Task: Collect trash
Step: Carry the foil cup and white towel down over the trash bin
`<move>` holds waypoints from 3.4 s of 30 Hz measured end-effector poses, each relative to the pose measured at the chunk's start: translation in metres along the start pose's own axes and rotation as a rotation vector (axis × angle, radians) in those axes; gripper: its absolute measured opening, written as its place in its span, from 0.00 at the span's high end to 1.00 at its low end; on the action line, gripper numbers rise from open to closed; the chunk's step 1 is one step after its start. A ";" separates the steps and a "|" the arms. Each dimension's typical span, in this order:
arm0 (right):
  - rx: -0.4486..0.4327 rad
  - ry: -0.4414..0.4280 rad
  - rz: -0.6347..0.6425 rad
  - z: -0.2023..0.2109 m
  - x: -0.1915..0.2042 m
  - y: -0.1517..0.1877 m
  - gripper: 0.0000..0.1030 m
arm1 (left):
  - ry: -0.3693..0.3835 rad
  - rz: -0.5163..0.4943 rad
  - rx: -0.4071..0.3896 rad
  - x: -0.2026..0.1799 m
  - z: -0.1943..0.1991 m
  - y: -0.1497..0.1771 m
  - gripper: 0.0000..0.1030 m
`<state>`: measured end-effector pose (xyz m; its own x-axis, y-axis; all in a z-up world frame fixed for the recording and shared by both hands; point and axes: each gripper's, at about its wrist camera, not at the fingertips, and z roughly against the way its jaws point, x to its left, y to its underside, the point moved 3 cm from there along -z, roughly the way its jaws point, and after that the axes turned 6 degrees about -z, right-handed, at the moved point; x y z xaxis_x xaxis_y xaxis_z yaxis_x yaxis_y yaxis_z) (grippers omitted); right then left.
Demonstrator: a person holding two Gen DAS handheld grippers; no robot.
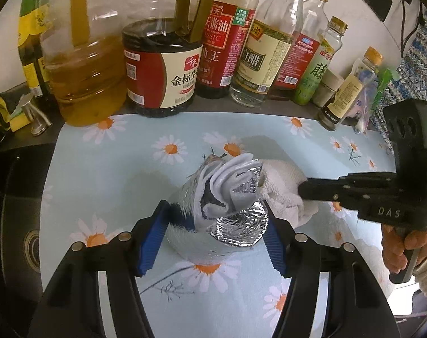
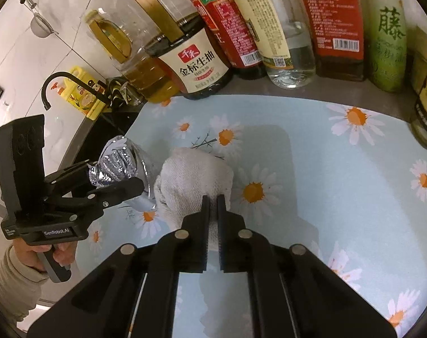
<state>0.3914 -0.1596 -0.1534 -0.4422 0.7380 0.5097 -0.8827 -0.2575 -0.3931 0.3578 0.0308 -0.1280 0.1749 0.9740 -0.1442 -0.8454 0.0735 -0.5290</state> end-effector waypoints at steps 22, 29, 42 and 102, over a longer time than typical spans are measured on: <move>-0.061 0.048 0.087 0.054 0.090 0.064 0.95 | 0.033 0.008 -0.054 -0.008 0.083 0.084 0.41; -0.065 0.048 0.105 0.066 0.123 0.096 0.95 | 0.055 0.009 -0.082 -0.014 0.109 0.112 0.41; -0.032 0.033 0.118 0.065 0.180 0.168 0.95 | 0.071 0.065 -0.082 -0.002 0.154 0.189 0.41; 0.342 0.153 -0.021 -0.069 0.155 0.339 0.95 | 0.172 0.252 0.370 -0.005 0.040 0.437 0.41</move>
<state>0.0345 -0.0896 -0.2601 -0.4176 0.8231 0.3848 -0.9047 -0.4158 -0.0925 -0.0331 0.0671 -0.3250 -0.0041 0.9237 -0.3830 -0.9896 -0.0589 -0.1313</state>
